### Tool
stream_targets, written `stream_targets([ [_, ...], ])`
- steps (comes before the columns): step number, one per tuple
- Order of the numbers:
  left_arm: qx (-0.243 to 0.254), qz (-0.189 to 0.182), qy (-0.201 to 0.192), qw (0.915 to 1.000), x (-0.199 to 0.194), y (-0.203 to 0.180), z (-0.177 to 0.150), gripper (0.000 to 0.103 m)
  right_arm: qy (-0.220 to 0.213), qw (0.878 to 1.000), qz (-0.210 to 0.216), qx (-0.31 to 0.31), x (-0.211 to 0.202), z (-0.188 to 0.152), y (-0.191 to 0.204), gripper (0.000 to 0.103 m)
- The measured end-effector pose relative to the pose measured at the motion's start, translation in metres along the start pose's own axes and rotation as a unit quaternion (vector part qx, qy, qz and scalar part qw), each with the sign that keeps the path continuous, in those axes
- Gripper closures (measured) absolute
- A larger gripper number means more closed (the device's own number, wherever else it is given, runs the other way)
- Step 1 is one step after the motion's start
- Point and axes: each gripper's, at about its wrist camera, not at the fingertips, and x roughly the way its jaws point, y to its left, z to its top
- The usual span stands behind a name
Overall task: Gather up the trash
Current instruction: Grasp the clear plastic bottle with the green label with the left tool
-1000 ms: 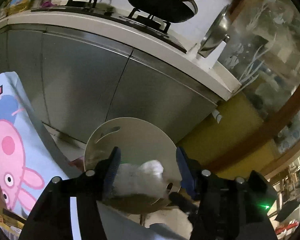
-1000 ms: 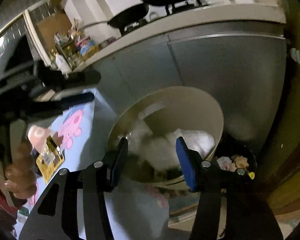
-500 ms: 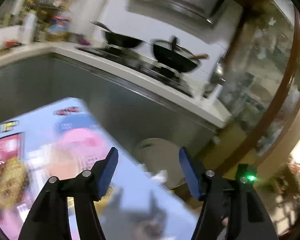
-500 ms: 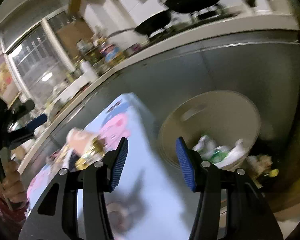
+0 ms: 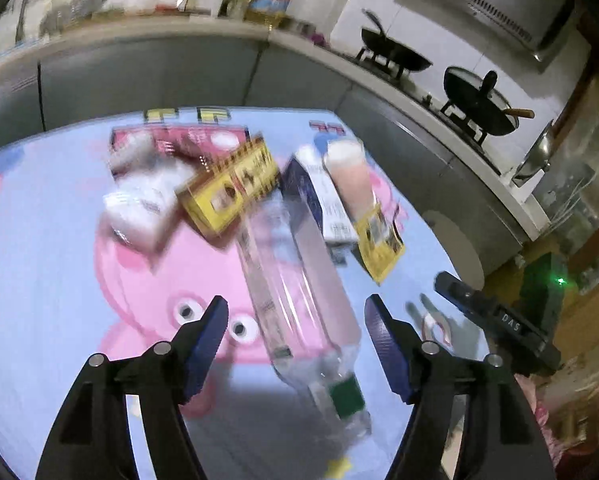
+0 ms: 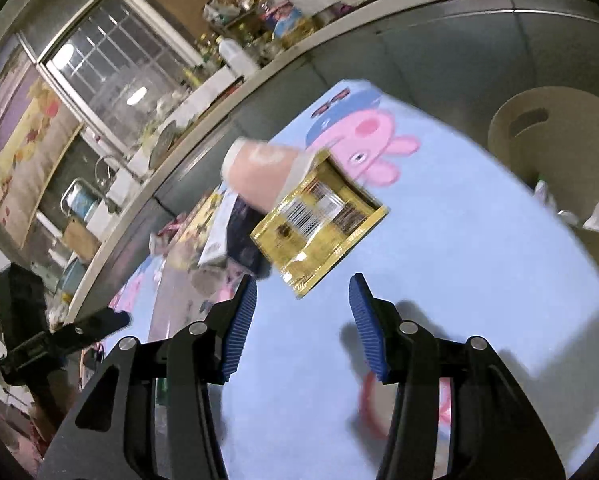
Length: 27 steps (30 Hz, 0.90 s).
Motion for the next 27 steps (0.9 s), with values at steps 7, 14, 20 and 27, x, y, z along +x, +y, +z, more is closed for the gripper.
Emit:
stream_targets([
  [7,-0.02,0.008,0.031,0.9993,0.033,-0.007,-0.007,0.018,0.021,0.999,-0.018,-0.027,0.006,-0.024,0.023,0.055],
  [14,0.005,0.08,0.036,0.9961,0.067,-0.021,-0.001,0.016,-0.014,0.998,-0.043,-0.033,0.002,0.01,-0.001,0.055],
  [20,0.021,0.1,0.029,0.9943,0.071,-0.015,-0.009,0.034,0.008,0.998,-0.031,-0.052,0.044,0.07,-0.033,0.054],
  [27,0.038,0.123,0.027,0.9913,0.042,0.007,-0.023,0.039,0.065,0.995,0.02,-0.071,0.087,0.09,-0.036,0.054],
])
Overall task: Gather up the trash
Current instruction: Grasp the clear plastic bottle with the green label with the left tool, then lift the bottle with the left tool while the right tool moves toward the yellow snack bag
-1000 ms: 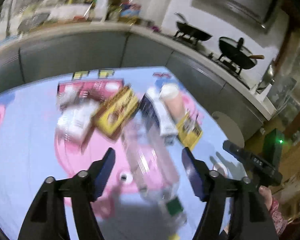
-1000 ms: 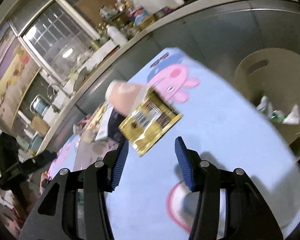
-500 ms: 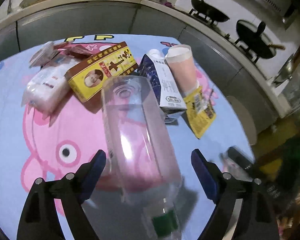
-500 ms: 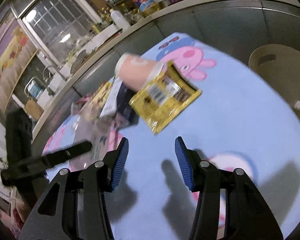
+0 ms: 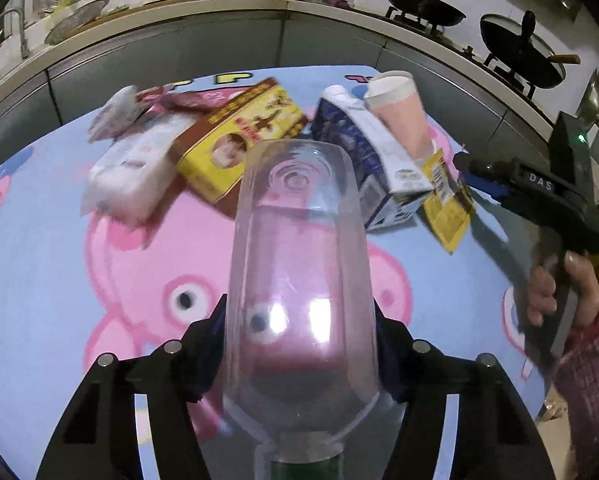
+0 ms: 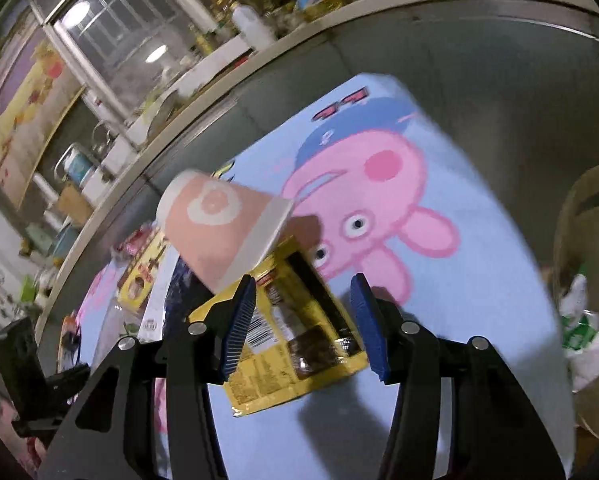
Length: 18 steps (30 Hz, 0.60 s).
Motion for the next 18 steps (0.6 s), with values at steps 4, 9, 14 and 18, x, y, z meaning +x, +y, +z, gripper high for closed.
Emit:
stream_targets([
  [4,-0.003,0.015,-0.003,0.9999,-0.013,0.019,-0.013,0.039,0.017,1.0,0.016,-0.015,0.0,-0.022,0.013,0.054],
  [9,-0.01,0.027,-0.005,0.9996,-0.027,0.04,-0.03,0.039,0.028,0.998,0.049,0.003,-0.016,-0.069,0.034,0.055],
  [14,-0.013,0.052,-0.011,0.9985,-0.04,0.053,-0.047,0.036,0.037,0.997,0.071,0.003,-0.026,-0.116,0.067,0.055],
  [18,-0.024,0.057,-0.012,0.998,-0.046,0.06,-0.052,0.029,0.031,0.997,0.07,-0.015,-0.034,-0.137,0.093,0.055],
])
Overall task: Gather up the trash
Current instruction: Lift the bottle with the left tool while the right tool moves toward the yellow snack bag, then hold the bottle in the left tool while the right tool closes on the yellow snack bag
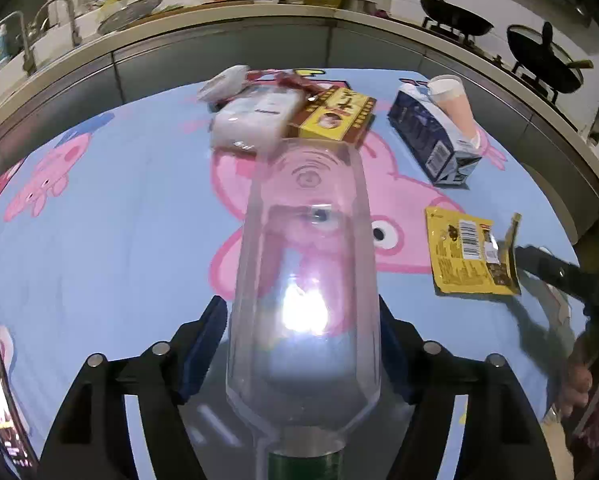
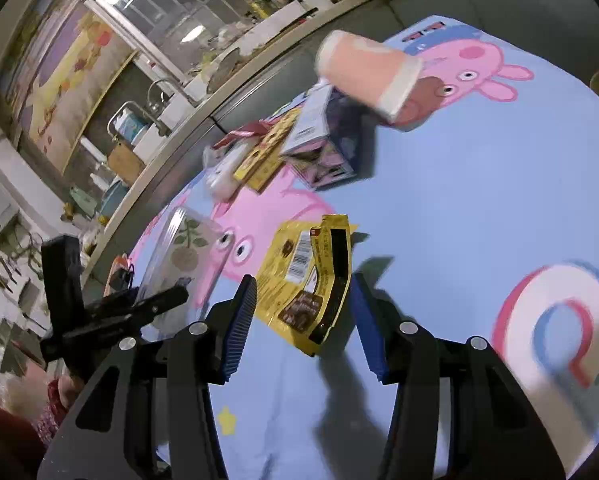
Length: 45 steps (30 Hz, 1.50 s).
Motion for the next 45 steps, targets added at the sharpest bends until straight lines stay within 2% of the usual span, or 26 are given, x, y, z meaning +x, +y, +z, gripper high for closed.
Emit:
stream_targets([
  [5,-0.02,0.002,-0.003,0.9998,-0.008,0.014,-0.007,0.028,-0.002,1.0,-0.02,-0.017,-0.006,-0.01,0.018,0.055],
  [14,-0.034,0.008,-0.01,0.9993,-0.017,0.026,-0.014,0.026,-0.01,0.999,-0.047,0.017,-0.02,-0.021,0.017,0.055],
  [32,-0.057,0.008,-0.021,0.9981,-0.027,0.047,-0.026,0.024,-0.011,0.998,-0.054,0.041,-0.026,-0.028,0.021,0.054],
  [40,-0.069,-0.001,-0.029,0.9972,-0.03,0.057,-0.033,0.023,-0.022,0.996,-0.066,0.048,-0.029,-0.028,0.025,0.053],
  [45,-0.078,-0.003,-0.039,0.9962,-0.033,0.063,-0.038,0.021,-0.028,0.995,-0.088,0.031,-0.031,-0.03,0.037,0.053],
])
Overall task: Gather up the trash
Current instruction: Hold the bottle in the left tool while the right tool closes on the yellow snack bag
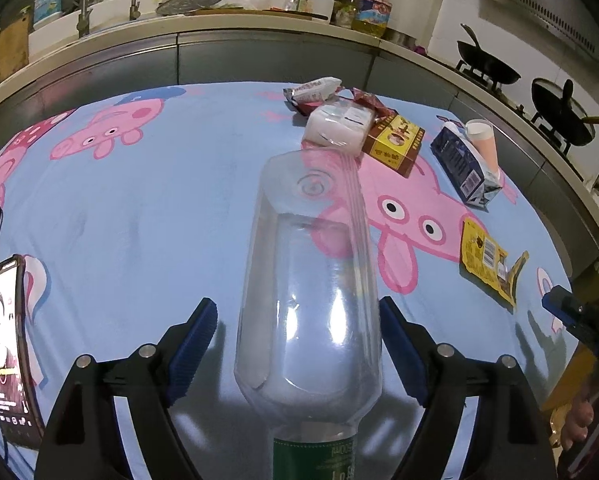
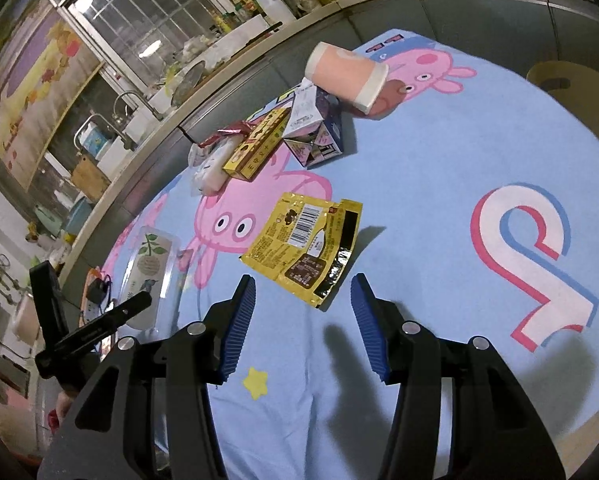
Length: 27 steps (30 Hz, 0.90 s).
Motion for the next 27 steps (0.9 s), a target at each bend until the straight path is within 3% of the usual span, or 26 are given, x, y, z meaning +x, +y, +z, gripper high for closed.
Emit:
stream_targets([
  [5,-0.008,-0.005,-0.008,0.9999,-0.002,0.006,-0.003,0.021,-0.022,0.999,-0.031,-0.027,-0.008,0.0,0.015,0.05],
  [8,-0.009,-0.009,-0.023,0.9997,-0.007,0.011,-0.005,0.021,-0.085,0.991,-0.081,-0.063,-0.029,0.0,0.034,0.044],
  [9,-0.011,-0.011,-0.028,0.9995,-0.009,0.012,-0.005,0.021,-0.109,0.987,-0.095,-0.071,-0.035,0.002,0.037,0.033],
  [10,-0.013,-0.013,-0.035,0.9992,-0.012,0.015,-0.006,0.021,-0.143,0.98,-0.111,-0.08,-0.045,0.001,0.044,0.011],
  [11,-0.016,-0.016,-0.044,0.9988,-0.015,0.017,-0.007,0.021,-0.189,0.969,-0.131,-0.085,-0.057,-0.001,0.05,0.005],
  [13,-0.021,-0.023,-0.068,0.9972,-0.024,0.023,-0.009,0.021,-0.254,0.95,-0.161,-0.08,-0.07,-0.007,0.059,0.006],
  [15,-0.02,-0.025,-0.078,0.9964,-0.029,0.027,-0.011,0.021,-0.247,0.952,-0.167,-0.07,-0.068,-0.005,0.058,0.006],
  [20,-0.015,-0.059,-0.066,0.996,-0.029,0.024,-0.014,0.022,-0.15,0.974,-0.167,-0.029,-0.044,0.001,0.035,0.008],
  [22,0.0,-0.066,-0.061,0.996,-0.028,0.014,-0.014,0.021,-0.12,0.981,-0.153,0.0,-0.038,0.0,0.023,0.024],
  [27,0.017,-0.072,-0.059,0.9955,-0.028,-0.001,-0.01,0.02,-0.065,0.989,-0.125,0.04,-0.02,-0.008,0.005,0.037],
])
